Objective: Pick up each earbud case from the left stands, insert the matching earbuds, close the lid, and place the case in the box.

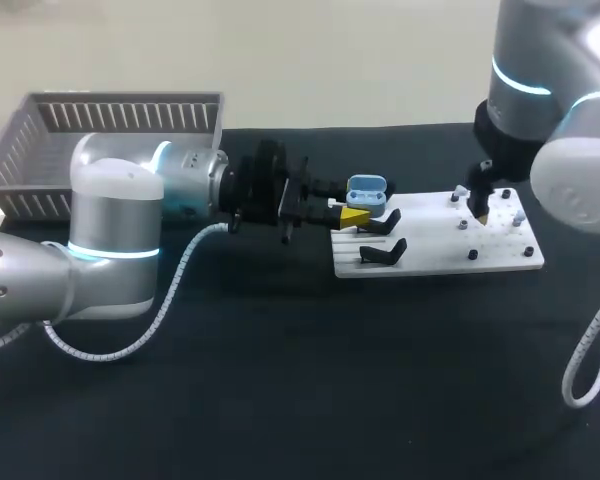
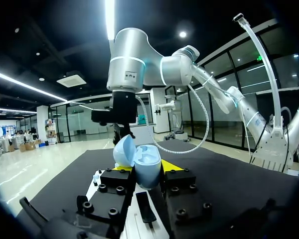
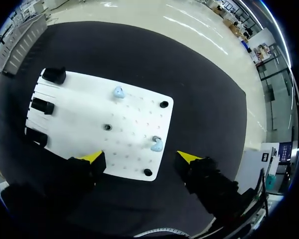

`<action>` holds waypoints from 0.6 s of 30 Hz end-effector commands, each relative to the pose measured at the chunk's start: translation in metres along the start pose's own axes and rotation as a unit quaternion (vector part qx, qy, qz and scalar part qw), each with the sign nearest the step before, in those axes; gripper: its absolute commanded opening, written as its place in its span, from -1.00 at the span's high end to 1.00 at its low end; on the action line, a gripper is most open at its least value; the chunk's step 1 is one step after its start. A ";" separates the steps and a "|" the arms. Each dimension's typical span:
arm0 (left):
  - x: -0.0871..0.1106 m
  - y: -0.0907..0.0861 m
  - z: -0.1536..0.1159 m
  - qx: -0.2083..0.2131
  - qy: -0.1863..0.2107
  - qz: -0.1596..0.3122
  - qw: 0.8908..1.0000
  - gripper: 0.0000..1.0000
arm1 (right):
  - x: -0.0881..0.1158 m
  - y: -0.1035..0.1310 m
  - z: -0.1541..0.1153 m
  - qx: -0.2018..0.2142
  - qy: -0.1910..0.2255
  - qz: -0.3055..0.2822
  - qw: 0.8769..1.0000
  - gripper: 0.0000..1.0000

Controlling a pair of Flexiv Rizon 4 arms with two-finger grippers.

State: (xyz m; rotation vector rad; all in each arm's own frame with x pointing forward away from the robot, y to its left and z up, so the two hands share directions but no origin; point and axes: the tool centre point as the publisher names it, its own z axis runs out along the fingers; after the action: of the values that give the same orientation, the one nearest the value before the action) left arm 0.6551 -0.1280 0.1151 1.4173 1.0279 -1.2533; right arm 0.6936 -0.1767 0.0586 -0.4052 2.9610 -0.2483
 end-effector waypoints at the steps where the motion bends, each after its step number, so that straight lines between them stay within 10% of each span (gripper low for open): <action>1: 0.001 -0.001 0.000 -0.002 -0.001 0.002 1.000 1.00 | 0.007 -0.003 0.007 0.003 -0.004 0.003 1.000 -0.55; 8: 0.001 -0.001 0.000 -0.002 -0.001 0.002 1.000 1.00 | 0.006 -0.008 0.012 0.012 -0.009 0.011 1.000 0.00; 18: 0.001 -0.001 0.000 -0.002 -0.001 0.002 1.000 1.00 | 0.000 -0.011 0.018 0.015 -0.012 0.013 1.000 0.12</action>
State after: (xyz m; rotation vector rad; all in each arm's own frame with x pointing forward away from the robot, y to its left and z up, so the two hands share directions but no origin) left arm 0.6551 -0.1280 0.1151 1.4173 1.0279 -1.2533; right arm 0.6981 -0.1906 0.0457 -0.3659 2.9364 -0.2797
